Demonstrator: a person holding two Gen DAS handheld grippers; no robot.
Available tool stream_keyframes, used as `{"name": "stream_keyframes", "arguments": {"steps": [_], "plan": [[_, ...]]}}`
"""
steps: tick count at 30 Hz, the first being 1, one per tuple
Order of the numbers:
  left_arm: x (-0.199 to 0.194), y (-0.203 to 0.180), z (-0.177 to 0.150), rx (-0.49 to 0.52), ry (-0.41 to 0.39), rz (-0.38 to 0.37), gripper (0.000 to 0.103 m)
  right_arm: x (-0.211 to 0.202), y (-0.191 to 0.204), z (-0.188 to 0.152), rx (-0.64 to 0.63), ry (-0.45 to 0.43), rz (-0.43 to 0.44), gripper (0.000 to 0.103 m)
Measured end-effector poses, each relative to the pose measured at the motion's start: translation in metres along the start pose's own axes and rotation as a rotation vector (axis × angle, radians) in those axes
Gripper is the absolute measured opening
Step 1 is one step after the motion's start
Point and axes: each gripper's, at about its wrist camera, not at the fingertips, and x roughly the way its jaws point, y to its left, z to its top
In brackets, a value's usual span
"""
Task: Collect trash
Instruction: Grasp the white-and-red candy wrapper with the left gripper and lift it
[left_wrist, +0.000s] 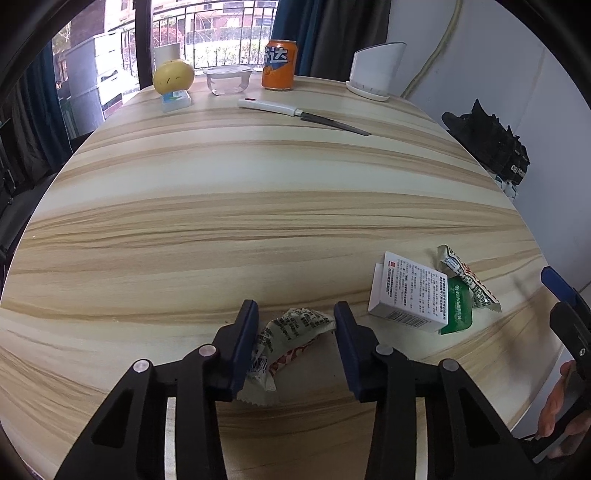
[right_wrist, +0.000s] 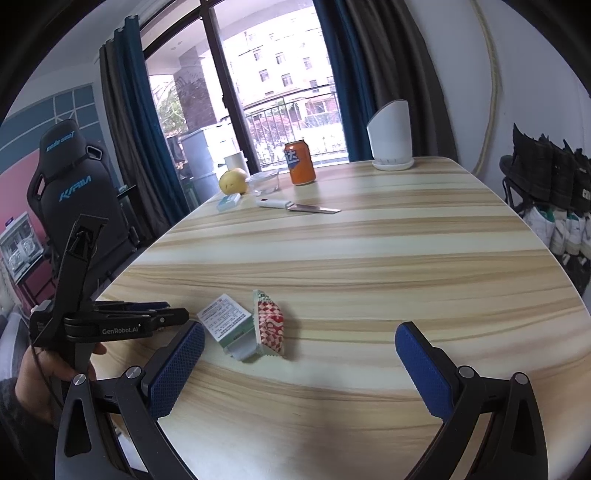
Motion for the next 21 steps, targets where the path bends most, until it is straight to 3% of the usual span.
{"name": "stream_keyframes", "arguments": {"steps": [11,16,21], "plan": [[-0.006,0.005,-0.005,0.016,-0.001,-0.007,0.03,0.001,-0.003,0.0,0.018,0.001,-0.006,0.103],[-0.01,0.005,-0.007,0.024,-0.03,0.001,0.014,0.001,-0.001,-0.001,0.013,0.0,-0.015,0.103],[-0.017,0.003,-0.006,0.035,-0.064,-0.003,0.012,0.001,0.003,0.001,-0.017,-0.001,-0.041,0.103]]}}
